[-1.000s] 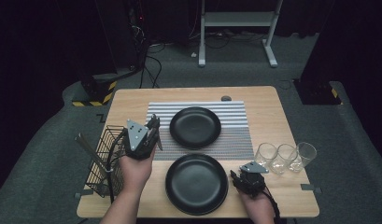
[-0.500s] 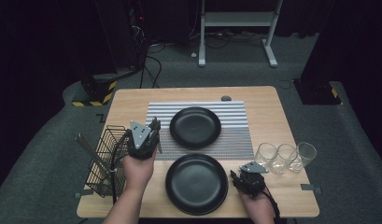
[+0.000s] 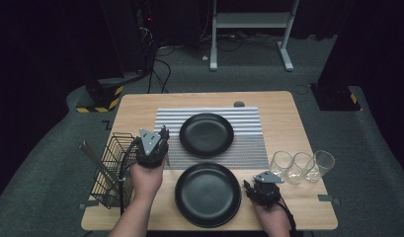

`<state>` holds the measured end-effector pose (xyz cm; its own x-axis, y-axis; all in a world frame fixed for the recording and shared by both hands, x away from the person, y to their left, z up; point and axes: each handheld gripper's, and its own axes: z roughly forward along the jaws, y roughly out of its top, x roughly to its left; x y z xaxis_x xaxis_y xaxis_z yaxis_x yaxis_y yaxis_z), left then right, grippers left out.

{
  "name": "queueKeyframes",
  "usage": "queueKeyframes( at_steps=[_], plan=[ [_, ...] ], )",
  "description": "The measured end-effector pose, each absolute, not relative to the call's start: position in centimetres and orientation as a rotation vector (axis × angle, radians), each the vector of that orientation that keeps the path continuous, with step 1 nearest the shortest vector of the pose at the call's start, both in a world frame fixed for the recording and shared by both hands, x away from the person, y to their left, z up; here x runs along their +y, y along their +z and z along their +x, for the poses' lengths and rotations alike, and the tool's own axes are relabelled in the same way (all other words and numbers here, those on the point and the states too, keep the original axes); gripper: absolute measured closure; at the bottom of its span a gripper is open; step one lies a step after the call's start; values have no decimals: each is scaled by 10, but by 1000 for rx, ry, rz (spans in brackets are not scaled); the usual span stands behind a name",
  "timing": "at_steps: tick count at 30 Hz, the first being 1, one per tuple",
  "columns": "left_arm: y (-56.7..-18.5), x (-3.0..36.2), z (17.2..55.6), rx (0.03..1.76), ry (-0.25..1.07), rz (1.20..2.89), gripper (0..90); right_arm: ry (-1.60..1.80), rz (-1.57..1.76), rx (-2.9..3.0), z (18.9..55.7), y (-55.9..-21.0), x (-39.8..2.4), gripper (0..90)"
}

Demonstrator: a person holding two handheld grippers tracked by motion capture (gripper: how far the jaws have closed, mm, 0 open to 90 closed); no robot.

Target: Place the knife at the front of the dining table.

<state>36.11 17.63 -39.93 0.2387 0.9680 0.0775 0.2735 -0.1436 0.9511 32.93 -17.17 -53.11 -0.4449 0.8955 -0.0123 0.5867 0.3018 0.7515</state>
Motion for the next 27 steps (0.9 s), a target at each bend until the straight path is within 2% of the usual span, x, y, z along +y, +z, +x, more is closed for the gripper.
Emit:
queueKeyframes(
  at_steps=[27],
  plan=[
    [-403, 170, 411, 1256, 932, 1598, 829, 961, 1318, 2144, 329, -531, -172, 543]
  ],
)
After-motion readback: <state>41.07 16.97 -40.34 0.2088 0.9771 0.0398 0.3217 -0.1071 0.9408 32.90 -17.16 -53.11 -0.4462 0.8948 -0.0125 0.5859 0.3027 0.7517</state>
